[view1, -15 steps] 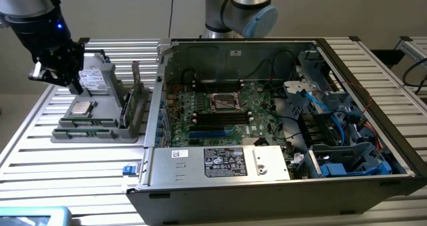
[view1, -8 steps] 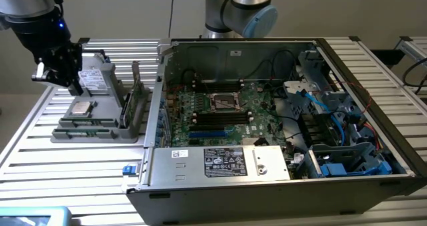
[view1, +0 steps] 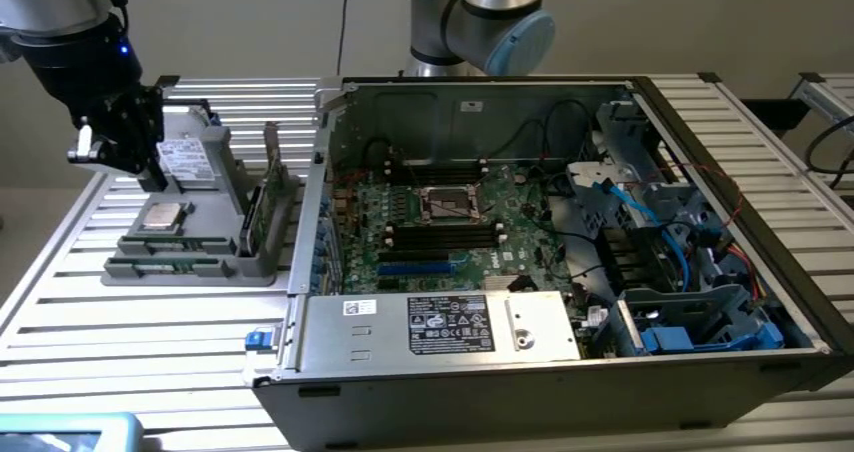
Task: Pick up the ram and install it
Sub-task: 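Pick up the ram and move it above insertion slot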
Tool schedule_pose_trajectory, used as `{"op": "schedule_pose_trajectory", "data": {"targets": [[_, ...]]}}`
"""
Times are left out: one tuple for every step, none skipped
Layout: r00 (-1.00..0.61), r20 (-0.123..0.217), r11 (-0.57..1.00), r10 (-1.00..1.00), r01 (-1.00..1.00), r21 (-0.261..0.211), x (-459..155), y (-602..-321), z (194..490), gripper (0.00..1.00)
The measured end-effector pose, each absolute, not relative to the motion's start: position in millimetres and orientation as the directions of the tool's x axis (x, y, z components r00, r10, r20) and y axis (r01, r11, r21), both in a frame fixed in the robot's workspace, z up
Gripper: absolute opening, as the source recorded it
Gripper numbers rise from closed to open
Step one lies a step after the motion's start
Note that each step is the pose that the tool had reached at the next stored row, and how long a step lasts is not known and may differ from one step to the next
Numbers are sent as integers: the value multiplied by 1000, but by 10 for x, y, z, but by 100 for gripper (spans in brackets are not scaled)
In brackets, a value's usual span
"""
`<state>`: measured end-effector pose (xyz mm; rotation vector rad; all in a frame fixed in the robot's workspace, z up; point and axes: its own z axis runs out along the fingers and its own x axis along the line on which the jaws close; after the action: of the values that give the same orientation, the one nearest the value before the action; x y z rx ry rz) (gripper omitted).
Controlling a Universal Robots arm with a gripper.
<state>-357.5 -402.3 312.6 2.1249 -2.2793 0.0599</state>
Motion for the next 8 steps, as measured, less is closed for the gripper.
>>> {"op": "schedule_pose_trajectory", "data": {"targets": [[-70,44,70,-997,-997,-11,-3575,-4023,3126,11],[-70,44,70,-997,-997,-11,-3575,-4023,3126,11],[-70,44,70,-997,-997,-11,-3575,-4023,3126,11],[-70,44,70,-997,-997,-11,-3575,-4023,3126,11],[-70,44,70,-997,-997,-11,-3575,-4023,3126,11],[-70,44,70,-997,-997,-11,-3575,-4023,3126,11],[-70,45,70,-997,-997,-11,-3575,-4023,3126,11],[-70,45,70,-997,-997,-11,-3575,-4023,3125,11]]}}
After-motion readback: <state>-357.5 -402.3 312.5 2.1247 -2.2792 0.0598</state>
